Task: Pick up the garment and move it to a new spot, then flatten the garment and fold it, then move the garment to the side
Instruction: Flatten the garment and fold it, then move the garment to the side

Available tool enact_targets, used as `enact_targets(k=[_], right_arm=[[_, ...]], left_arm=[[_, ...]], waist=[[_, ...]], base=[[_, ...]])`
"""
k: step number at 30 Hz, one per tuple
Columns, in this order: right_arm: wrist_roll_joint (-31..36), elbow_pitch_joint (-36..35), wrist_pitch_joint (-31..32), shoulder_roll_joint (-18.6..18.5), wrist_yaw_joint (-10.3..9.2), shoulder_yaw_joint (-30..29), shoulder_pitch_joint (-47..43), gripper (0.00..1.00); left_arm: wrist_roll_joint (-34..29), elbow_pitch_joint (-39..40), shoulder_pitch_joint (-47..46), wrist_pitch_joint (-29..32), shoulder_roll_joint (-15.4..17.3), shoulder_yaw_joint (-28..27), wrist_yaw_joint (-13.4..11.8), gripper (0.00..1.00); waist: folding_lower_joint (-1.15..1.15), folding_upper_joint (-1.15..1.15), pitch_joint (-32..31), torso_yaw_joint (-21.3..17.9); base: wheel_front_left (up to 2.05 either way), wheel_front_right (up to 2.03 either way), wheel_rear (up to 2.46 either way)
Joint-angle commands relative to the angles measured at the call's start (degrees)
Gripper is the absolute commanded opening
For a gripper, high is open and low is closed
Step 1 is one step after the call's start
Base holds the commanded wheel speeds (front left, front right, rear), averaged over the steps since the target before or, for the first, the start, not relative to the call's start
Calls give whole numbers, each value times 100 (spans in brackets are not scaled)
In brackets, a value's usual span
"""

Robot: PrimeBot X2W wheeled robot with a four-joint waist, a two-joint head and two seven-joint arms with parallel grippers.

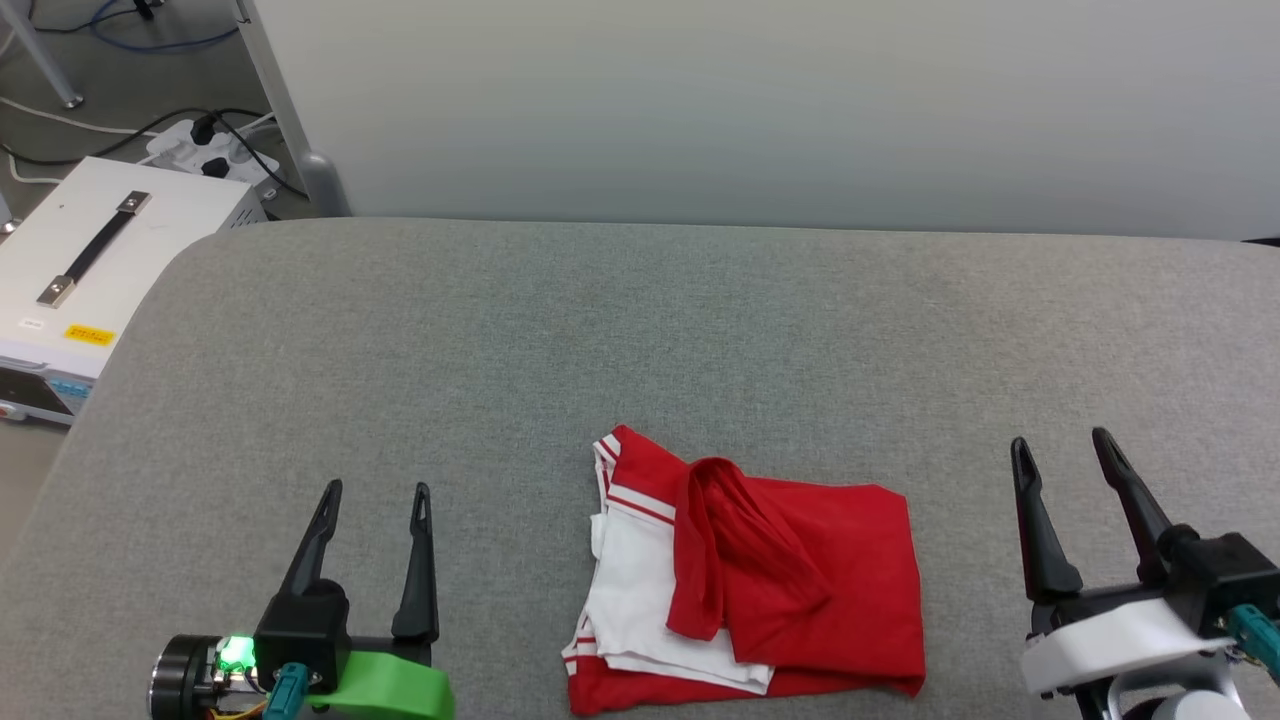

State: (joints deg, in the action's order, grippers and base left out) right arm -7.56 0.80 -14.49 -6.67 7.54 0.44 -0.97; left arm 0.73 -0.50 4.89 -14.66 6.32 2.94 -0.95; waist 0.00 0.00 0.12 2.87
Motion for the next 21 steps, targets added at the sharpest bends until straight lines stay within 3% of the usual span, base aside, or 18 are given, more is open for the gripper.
enact_targets(k=[1,21], right_arm=[[46,-61,-50,58,-5,-48,-154,100],[167,-134,-51,312,-5,5,-852,100]], left_arm=[[61,30,106,-34,13,14,60,100],[188,-208,336,-34,-73,-112,295,100]], waist=[[0,0,-51,-4],[0,0,-255,-69]], base=[[0,0,0],[0,0,0]])
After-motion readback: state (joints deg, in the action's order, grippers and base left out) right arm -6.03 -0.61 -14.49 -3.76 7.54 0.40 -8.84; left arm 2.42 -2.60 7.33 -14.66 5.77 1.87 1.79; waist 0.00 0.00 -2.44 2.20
